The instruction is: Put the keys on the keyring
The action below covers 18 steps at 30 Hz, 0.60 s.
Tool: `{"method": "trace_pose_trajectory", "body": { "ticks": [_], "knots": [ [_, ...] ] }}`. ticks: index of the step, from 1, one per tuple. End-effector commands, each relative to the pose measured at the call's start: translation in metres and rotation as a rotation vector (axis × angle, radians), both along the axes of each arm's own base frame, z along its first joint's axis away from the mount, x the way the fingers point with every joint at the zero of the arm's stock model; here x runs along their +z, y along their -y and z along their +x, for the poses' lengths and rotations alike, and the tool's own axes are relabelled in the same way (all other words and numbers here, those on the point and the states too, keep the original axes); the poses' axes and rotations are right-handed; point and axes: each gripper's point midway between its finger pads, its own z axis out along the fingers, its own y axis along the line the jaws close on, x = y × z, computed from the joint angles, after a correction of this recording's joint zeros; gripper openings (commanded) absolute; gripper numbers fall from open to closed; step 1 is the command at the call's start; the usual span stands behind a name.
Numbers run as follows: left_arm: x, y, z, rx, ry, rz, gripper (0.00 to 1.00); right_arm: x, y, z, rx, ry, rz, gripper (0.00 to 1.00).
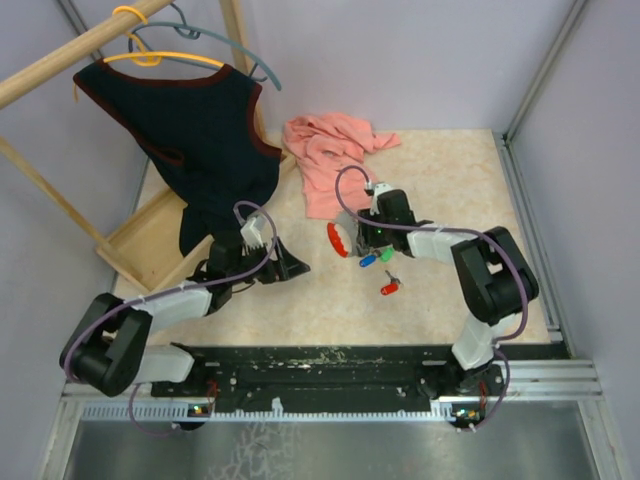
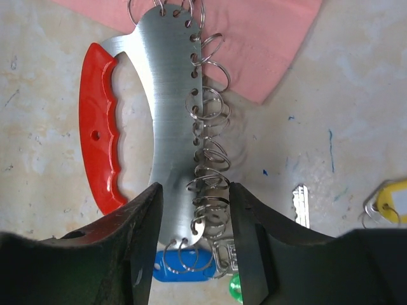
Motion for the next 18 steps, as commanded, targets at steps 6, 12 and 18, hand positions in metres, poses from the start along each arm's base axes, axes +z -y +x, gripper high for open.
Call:
{"method": "trace_pose_trajectory", "body": {
  "ticks": [6,12,18],
  "knots": [
    [0.0,0.0,0.006,-0.018,-0.025,-0.1,0.94,-0.001,-0.014,0.023,0.041,0.025,0.122,0.38],
    [-0.004,-0.005,0.011,0.001,-0.047,-0.123,0.93,-0.005,-0.02,0.018,0.067,0.002,0.16,0.19],
    [-0.011,-0.008,0.012,0.021,-0.073,-0.135,0.92,0.015,-0.034,0.011,0.109,0.017,0.261,0.0]
  ]
}}
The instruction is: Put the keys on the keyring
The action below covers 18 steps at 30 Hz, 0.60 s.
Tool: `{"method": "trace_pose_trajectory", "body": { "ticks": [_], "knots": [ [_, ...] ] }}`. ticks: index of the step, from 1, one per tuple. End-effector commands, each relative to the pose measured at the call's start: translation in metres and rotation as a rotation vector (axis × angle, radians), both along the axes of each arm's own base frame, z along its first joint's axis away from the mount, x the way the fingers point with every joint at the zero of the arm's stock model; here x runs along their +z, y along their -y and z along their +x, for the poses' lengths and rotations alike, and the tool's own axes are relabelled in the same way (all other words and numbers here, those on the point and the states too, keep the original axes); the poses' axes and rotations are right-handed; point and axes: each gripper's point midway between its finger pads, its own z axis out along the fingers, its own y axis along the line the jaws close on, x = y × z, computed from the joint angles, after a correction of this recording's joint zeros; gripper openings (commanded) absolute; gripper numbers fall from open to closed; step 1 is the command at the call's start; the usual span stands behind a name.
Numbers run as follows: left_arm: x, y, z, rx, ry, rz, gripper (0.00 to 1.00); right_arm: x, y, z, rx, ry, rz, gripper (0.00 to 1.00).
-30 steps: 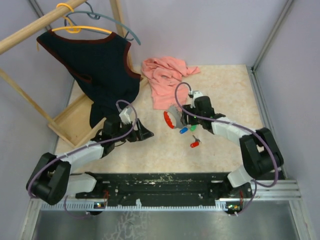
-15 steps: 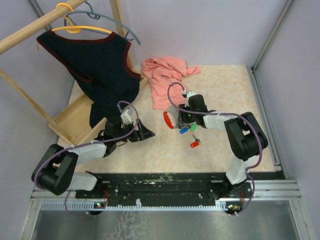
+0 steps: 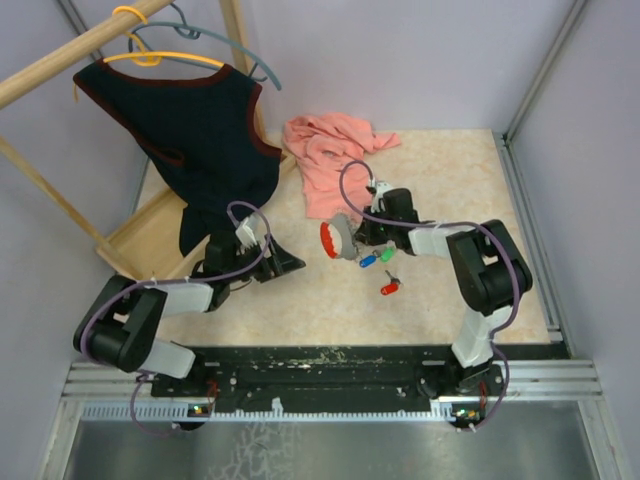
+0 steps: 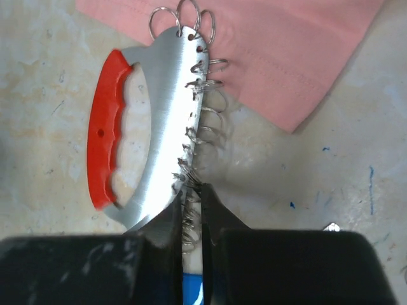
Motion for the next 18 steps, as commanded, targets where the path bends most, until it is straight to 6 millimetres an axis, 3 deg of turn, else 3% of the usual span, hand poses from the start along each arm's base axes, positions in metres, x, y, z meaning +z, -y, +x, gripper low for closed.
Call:
{"method": "trace_pose_trajectory", "body": {
  "ticks": [1,7,15,18],
  "knots": [
    [0.002,0.001,-0.001,-0.001,0.0,-0.042,0.92,0.028,-0.022,-0.003,0.058,0.041,0.14,0.0],
    [-0.005,-0.003,-0.005,0.019,-0.035,-0.074,0.88,0.054,-0.041,-0.021,0.111,0.047,0.298,0.0],
    [-0.01,-0.005,-0.005,0.044,-0.069,-0.116,0.86,0.06,-0.06,-0.043,0.158,0.029,0.363,0.0],
    [-0.011,-0.004,-0.006,0.034,-0.077,-0.126,0.85,0.058,-0.055,-0.044,0.137,0.049,0.337,0.0]
  ]
}}
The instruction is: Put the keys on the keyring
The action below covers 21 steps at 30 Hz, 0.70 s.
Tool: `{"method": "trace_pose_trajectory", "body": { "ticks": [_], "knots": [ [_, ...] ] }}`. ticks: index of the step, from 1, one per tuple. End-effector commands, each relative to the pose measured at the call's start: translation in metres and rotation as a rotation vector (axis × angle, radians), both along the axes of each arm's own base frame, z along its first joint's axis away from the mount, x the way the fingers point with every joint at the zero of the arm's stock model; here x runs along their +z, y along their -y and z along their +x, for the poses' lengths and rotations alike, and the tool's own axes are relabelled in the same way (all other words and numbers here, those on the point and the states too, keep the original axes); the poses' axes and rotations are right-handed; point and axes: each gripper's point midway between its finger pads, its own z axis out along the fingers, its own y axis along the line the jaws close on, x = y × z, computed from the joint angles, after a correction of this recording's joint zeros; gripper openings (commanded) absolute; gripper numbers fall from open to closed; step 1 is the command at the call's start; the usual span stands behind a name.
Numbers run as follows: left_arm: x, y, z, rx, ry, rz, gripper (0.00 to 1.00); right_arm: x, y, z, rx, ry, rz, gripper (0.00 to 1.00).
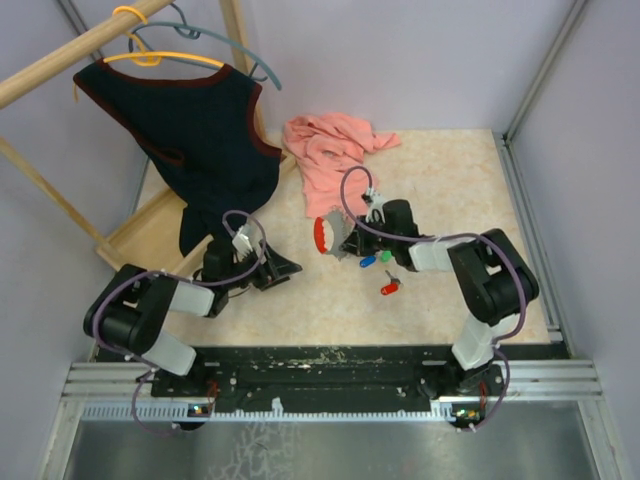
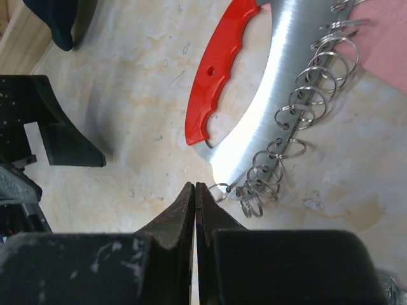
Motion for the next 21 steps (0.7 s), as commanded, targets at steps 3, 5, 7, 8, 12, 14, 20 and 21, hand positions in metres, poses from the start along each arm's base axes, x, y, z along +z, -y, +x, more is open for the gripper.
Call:
{"method": "trace_pose_trajectory", "body": {
  "ticks": [3,5,7,8,12,14,20,21],
  "knots": [
    [0.007,0.003,0.0,-0.016,0.023,-0.038,0.84,0.032,0.009,0.008,-0.032,0.148,-0.055,0.08],
    [0.005,0.001,0.001,-0.01,0.026,-0.019,0.84,0.033,0.013,0.009,-0.031,0.18,-0.142,0.15],
    [0.003,-0.001,0.001,-0.005,0.027,0.001,0.85,0.034,0.012,0.007,-0.026,0.212,-0.231,0.26],
    [0.003,-0.002,0.002,-0.002,0.032,0.012,0.85,0.034,0.009,0.005,-0.022,0.225,-0.262,0.3],
    [0.003,-0.004,0.004,0.002,0.038,0.039,0.85,0.028,0.004,0.0,-0.073,0.226,-0.359,0.33],
    [0.003,-0.006,0.004,0.006,0.041,0.049,0.85,0.027,0.0,-0.002,-0.088,0.227,-0.385,0.34],
    [0.003,-0.007,0.004,0.013,0.045,0.061,0.86,0.02,-0.015,0.001,-0.137,0.221,-0.445,0.34],
    [0.003,-0.008,0.004,0.013,0.047,0.062,0.86,0.015,-0.016,0.001,-0.146,0.211,-0.453,0.34]
  ]
}}
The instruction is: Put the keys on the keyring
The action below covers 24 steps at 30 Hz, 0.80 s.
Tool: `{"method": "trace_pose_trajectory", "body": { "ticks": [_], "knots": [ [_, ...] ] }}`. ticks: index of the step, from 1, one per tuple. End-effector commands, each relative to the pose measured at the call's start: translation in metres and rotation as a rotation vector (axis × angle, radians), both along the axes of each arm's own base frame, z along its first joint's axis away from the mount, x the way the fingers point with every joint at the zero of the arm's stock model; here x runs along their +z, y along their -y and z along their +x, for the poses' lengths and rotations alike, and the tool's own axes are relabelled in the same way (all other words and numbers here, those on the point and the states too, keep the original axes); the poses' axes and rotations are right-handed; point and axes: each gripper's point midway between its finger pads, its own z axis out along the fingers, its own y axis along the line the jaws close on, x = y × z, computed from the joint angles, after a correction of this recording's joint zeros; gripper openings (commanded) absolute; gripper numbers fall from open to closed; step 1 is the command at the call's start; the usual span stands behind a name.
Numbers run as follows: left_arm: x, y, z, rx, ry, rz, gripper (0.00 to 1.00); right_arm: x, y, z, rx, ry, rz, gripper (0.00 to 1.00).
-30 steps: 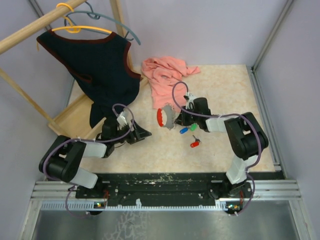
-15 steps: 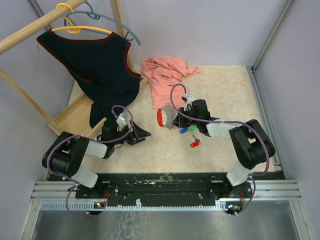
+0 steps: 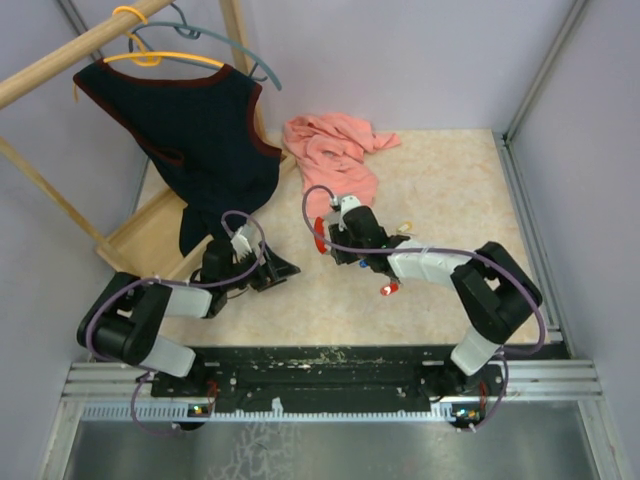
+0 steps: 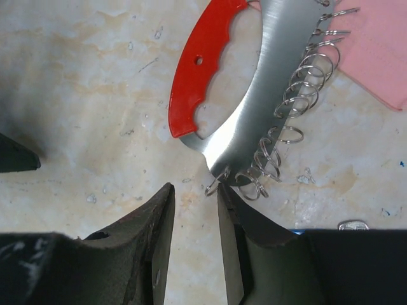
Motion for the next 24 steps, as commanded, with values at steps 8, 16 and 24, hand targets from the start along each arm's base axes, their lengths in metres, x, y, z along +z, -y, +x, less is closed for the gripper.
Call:
{"method": "trace_pose_trajectory", "body": {
  "ticks": [8,16,24],
  "knots": [
    [0.006,-0.002,0.006,0.0,0.043,0.022,0.85,-0.012,-0.011,0.024,-0.126,0.034,-0.08,0.32],
    [0.007,-0.002,0.006,-0.007,0.05,0.027,0.85,-0.014,-0.007,0.022,-0.122,0.044,-0.112,0.11],
    [0.02,-0.002,0.007,-0.017,0.089,0.033,0.84,0.03,-0.007,0.014,-0.03,0.134,-0.064,0.0]
  ]
}}
